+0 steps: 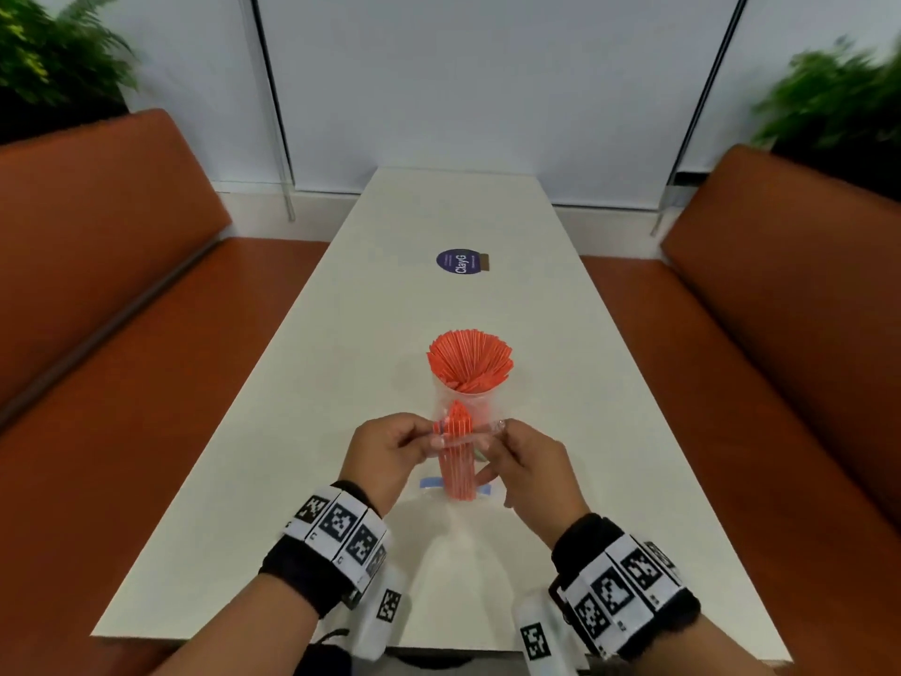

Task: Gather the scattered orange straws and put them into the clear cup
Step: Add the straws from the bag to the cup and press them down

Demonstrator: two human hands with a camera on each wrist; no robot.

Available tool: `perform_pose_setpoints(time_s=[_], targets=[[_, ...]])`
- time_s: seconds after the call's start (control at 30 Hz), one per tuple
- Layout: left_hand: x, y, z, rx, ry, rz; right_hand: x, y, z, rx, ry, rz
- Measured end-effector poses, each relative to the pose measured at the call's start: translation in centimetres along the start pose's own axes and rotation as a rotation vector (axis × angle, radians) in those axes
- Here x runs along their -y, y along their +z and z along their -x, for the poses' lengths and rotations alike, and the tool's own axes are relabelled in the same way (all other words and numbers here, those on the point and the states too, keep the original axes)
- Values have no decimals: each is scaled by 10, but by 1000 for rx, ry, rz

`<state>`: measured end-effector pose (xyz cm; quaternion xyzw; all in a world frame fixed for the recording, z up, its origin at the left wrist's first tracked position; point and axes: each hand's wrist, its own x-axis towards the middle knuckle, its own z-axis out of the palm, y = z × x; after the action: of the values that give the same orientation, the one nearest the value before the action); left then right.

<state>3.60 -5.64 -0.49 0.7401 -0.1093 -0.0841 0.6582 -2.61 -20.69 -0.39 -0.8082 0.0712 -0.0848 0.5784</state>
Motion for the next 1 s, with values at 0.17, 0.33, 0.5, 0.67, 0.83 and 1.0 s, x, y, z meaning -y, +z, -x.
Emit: perform_pose_setpoints(time_s=[0.17,0.33,0.5,0.67,0.83,1.0], targets=[[16,3,-10,7,-47,96,-19,2,-6,-9,-2,28],[20,7,-16,68,-5,157,-26,-1,-11,-16,6,-31],[32,10,-22,129,-26,161,-31,-7,-13,5,34,-71],[38,13,-22,218,-49,37,-35,-9,-13,66,85,-32],[35,14,-22,252,72,-272,-34,-13,-11,101,119,50],[25,28,-16,262,69,-358,-33,-13,-12,104,144,97]])
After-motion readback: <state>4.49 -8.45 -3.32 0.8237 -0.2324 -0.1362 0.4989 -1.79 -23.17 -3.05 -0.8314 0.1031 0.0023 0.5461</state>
